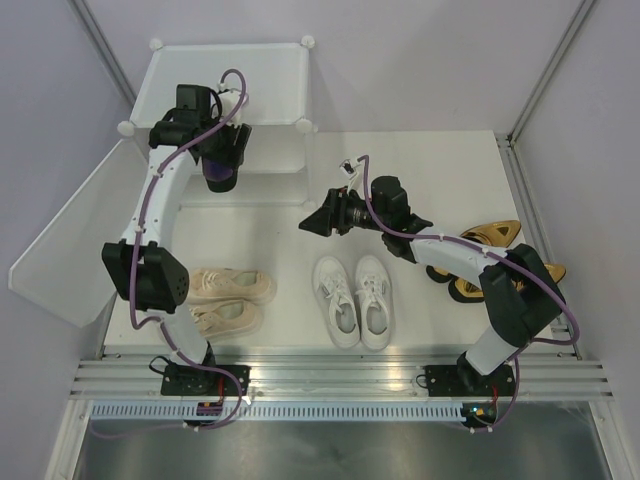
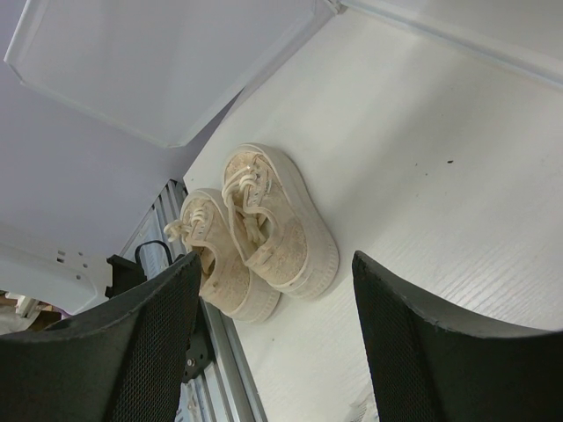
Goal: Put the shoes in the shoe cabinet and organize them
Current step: Place the shoe in the shoe cabinet.
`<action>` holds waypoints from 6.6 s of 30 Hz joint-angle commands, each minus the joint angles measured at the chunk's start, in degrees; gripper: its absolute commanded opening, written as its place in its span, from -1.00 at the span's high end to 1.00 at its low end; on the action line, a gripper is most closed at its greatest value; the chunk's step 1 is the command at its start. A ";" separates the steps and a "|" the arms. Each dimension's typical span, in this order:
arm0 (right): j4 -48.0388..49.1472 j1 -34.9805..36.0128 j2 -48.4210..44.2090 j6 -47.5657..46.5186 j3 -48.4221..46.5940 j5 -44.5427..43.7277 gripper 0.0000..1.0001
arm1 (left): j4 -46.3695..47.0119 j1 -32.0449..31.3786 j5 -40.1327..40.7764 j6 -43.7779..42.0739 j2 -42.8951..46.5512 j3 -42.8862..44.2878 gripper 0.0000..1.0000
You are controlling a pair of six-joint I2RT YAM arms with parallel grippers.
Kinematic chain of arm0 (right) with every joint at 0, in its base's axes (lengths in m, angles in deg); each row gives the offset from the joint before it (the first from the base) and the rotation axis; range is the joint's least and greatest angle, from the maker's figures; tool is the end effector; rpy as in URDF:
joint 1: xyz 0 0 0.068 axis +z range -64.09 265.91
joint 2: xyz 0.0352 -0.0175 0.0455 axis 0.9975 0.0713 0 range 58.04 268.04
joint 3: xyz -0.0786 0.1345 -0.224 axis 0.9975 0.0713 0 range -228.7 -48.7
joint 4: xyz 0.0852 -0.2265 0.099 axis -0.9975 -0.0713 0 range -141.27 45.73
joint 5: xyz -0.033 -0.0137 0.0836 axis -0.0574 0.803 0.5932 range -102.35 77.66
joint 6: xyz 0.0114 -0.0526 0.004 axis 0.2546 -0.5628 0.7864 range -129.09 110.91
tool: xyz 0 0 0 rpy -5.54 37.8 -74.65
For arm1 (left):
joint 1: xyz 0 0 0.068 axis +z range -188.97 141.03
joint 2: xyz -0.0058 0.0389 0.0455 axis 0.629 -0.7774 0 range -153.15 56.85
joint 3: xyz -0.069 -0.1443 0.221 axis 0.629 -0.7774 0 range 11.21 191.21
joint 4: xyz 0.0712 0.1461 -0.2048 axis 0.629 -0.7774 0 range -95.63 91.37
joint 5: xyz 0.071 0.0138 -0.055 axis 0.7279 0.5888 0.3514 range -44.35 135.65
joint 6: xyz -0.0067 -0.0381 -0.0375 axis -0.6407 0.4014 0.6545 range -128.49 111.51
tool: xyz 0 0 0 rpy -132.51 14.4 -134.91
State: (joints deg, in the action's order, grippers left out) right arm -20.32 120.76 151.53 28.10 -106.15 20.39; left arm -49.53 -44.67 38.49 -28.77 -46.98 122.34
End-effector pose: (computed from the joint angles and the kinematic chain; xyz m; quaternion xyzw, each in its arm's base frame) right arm 0.2936 0.2279 0.2596 -0.1619 0.7496 0.5320 0.3591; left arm 0.3951 -0.0438 0.3852 0.2301 0.8883 -0.0070 0.3973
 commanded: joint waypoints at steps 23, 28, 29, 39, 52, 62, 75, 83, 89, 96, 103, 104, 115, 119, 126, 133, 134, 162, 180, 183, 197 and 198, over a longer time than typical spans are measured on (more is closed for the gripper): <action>1.72 -0.22 -1.74 -1.77 -0.03 0.14 -0.48 | 25.92 1.91 -0.75 16.90 19.78 -20.30 -0.62; 1.81 -0.22 -2.35 -1.86 0.50 0.23 -0.48 | 32.25 1.91 1.35 25.45 28.50 -34.12 -0.73; 1.98 -0.22 -2.52 -1.77 0.93 0.23 -0.48 | 32.70 1.91 2.05 26.59 29.47 -35.79 -0.75; 2.16 -0.22 -5.78 -2.12 2.78 -0.74 -0.48 | 35.51 1.92 6.98 29.59 31.76 -46.97 -0.77; -1.53 -0.22 -9.20 -5.46 2.87 -2.93 -0.49 | 39.38 2.00 8.46 28.62 22.10 -42.31 -0.45; -1.80 -0.22 -9.03 -5.64 2.52 -2.85 -0.50 | 40.17 2.18 12.25 25.11 20.08 -38.19 -0.38; -1.79 -0.22 -8.59 -6.16 2.43 -2.85 -0.50 | 40.61 3.32 11.99 23.61 15.94 -34.49 -0.36; -1.97 -0.22 -7.63 -6.17 2.08 -2.67 -0.50 | 41.13 3.67 10.68 25.19 15.85 -36.24 -0.68; -2.06 -0.31 -7.27 -6.16 2.08 -2.41 -0.51 | 44.91 3.67 9.53 28.09 16.21 -40.02 -0.82; -2.15 -0.22 -7.19 -6.52 2.08 -2.67 -0.51 | 47.11 3.94 9.36 29.15 15.06 -41.17 -0.83; -2.32 -0.13 -6.83 -6.78 1.99 -2.85 -0.51 | 50.37 4.29 8.65 29.50 13.13 -42.31 -0.77; -2.41 -0.22 -6.92 -6.78 1.99 -2.93 -0.51 | 50.63 4.37 8.65 29.59 12.78 -42.57 -0.76; -3.29 -0.22 -6.22 -7.48 1.55 -3.38 -0.51 | 54.67 4.46 7.60 28.10 11.46 -42.40 -0.06; -3.64 -0.22 -6.13 -7.83 1.38 -3.64 -0.52 | 56.43 4.46 7.60 26.87 11.11 -41.96 0.31; -4.08 -0.22 -5.78 -8.36 1.03 -3.99 -0.52 | 59.06 4.46 7.51 22.83 10.40 -40.38 0.44; -4.34 -0.22 -5.08 -8.63 0.85 -3.99 -0.52 | 60.30 4.81 7.42 20.45 8.56 -38.62 0.70; -4.43 -0.22 -4.99 -8.71 0.85 -3.99 -0.52 | 60.30 5.16 7.42 20.62 8.04 -38.45 0.71; -4.78 -0.22 -3.14 -8.71 0.06 -3.73 -0.52 | 61.62 8.68 11.64 22.91 7.85 -40.91 0.95; -4.78 -0.22 -2.79 -8.89 -0.03 -3.64 -0.52 | 60.83 9.65 15.33 24.14 6.89 -41.52 0.70; -4.87 -0.22 -2.96 -8.89 -0.03 -3.73 -0.53 | 60.74 9.56 15.59 24.58 6.89 -41.87 0.46; -4.87 -0.13 -3.05 -8.89 0.06 -3.46 -0.53 | 59.60 9.65 17.70 26.07 8.56 -42.75 -0.59; -4.96 -0.22 -3.14 -8.89 0.06 -3.46 -0.53 | 59.51 9.65 17.70 26.07 8.64 -42.75 -0.60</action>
State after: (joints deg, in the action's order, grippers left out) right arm -26.31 120.65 148.12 20.61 -104.03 17.11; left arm 9.64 -37.48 47.15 -4.83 -39.05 80.22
